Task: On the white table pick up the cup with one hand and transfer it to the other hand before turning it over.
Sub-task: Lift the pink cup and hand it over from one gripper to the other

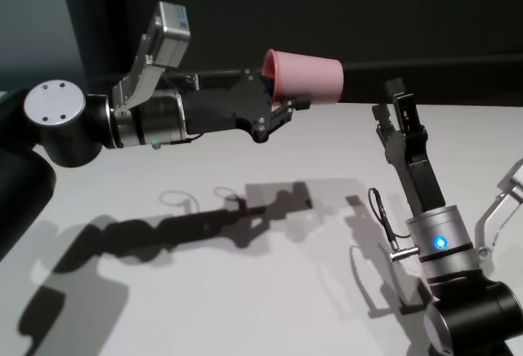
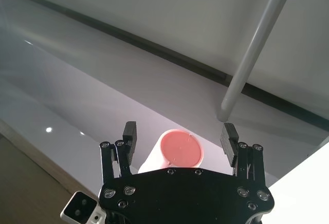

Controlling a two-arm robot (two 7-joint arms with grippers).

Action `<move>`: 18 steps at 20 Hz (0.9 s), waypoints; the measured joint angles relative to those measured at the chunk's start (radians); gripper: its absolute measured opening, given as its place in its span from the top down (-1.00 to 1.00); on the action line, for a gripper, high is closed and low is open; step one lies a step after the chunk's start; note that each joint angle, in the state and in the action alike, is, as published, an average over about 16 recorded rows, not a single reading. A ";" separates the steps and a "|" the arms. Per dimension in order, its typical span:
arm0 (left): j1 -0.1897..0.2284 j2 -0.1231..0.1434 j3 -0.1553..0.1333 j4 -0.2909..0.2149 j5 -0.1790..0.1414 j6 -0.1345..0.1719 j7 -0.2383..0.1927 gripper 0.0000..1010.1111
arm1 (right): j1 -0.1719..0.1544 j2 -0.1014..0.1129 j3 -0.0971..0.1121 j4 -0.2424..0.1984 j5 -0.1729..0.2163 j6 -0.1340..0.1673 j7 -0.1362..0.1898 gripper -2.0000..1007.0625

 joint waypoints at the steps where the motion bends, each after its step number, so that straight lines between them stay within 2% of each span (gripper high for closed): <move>1: 0.000 0.000 0.000 0.000 0.000 0.000 0.000 0.92 | 0.007 0.000 -0.003 0.009 0.003 0.000 0.003 -0.99; 18: 0.000 0.000 0.000 0.000 0.000 0.000 0.000 0.92 | 0.131 -0.003 -0.058 0.171 0.043 0.000 0.060 -0.99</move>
